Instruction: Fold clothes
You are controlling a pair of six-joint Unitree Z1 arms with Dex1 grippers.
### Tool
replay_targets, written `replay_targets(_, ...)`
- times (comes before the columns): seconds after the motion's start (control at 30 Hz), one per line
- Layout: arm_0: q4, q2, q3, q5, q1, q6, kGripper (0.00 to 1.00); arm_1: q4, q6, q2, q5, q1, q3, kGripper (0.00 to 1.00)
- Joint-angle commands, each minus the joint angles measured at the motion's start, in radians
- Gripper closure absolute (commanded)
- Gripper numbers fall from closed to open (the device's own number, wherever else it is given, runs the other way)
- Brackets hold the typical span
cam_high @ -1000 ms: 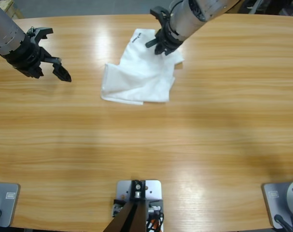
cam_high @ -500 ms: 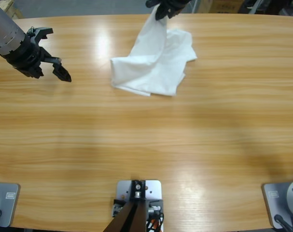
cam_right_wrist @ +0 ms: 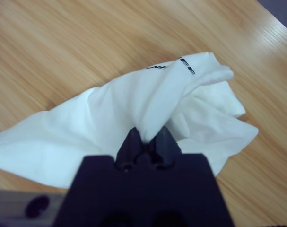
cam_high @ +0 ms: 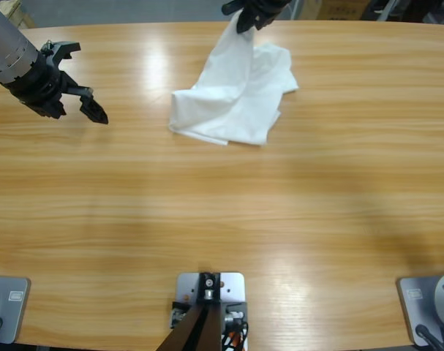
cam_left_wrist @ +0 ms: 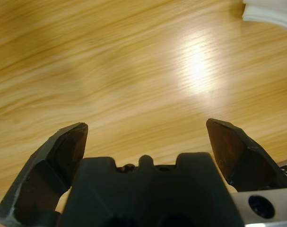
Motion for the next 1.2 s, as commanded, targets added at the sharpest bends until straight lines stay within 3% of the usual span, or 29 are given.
replay_targets(0.03, -0.013, 0.044, 0.032, -0.017, 0.003, 0.013, 0.004, 0.073, -0.013, -0.002, 0.018, -0.022, -0.081, 1.0)
replay_targets(0.4, -0.013, 0.042, 0.034, -0.017, 0.003, 0.013, 0.004, 0.157, -0.023, -0.007, 0.011, -0.022, -0.143, 1.0)
replay_targets(0.77, -0.013, 0.042, 0.034, -0.017, 0.003, 0.013, 0.004, 0.219, 0.098, 0.062, -0.129, -0.04, -0.053, 1.0)
replay_targets(0.93, -0.013, 0.044, 0.034, -0.017, 0.003, 0.013, 0.004, 0.294, 0.193, 0.112, -0.238, -0.047, -0.065, 1.0)
replay_targets(1.03, -0.013, 0.044, 0.034, -0.017, 0.003, 0.013, 0.004, 0.381, 0.228, 0.182, -0.243, -0.048, -0.129, 1.0)
replay_targets(1.07, -0.013, 0.044, 0.034, -0.017, 0.003, 0.013, 0.004, 0.409, 0.229, 0.21, -0.22, -0.048, -0.154, 0.683)
replay_targets(1.1, -0.013, 0.044, 0.034, -0.017, 0.003, 0.013, 0.004, 0.435, 0.23, 0.24, -0.187, -0.048, -0.177, 0.26)
replay_targets(1.13, -0.013, 0.044, 0.034, -0.017, 0.003, 0.013, 0.004, 0.465, 0.231, 0.268, -0.164, -0.048, -0.201, 0.052)
replay_targets(1.2, -0.013, 0.042, 0.035, -0.017, 0.003, 0.013, 0.004, 0.5, 0.235, 0.303, -0.155, -0.048, -0.229, 0.0)
